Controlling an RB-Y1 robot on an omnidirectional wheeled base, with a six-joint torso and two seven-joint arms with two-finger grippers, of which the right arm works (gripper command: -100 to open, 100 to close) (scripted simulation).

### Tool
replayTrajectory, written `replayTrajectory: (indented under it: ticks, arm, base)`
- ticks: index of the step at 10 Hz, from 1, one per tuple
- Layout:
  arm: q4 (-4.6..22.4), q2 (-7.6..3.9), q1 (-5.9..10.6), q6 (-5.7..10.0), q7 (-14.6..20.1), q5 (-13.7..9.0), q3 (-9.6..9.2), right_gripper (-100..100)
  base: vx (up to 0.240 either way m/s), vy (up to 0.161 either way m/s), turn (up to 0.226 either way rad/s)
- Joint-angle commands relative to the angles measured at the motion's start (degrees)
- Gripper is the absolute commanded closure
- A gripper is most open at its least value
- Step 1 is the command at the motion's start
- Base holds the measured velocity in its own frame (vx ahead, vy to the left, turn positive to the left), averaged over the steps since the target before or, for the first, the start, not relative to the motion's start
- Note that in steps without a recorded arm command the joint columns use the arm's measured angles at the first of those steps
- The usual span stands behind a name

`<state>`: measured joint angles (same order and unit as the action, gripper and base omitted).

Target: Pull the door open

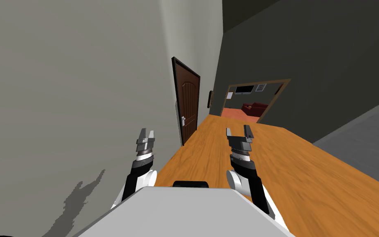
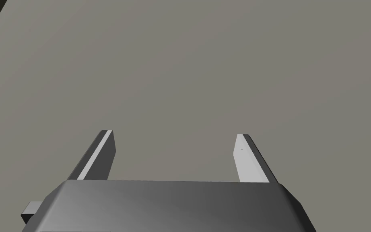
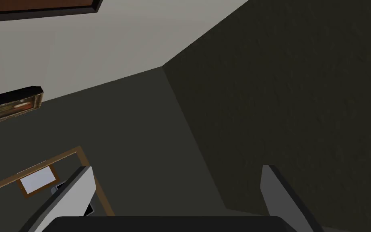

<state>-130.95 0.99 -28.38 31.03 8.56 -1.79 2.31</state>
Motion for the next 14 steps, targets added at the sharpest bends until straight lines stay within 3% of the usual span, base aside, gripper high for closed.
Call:
replayTrajectory:
  ticks: [1, 7, 10, 14]
  arm:
    - [2.05, -0.83, 1.14, -0.19, -1.77, 1.18, -0.43, -100]
    - [7.32, -2.52, 4.08, -0.69, -6.3, 4.22, -1.53, -100]
    - [11.99, -3.68, 6.67, -1.12, -10.32, 6.91, -2.51, -100]
    - [16.24, -4.57, 9.04, -1.52, -13.98, 9.36, -3.4, -100]
  base:
    - [0.079, -0.005, 0.106]
    - [0.104, -0.031, 0.078]
    - [0.118, -0.034, 0.114]
    - [0.11, -0.039, 0.088]
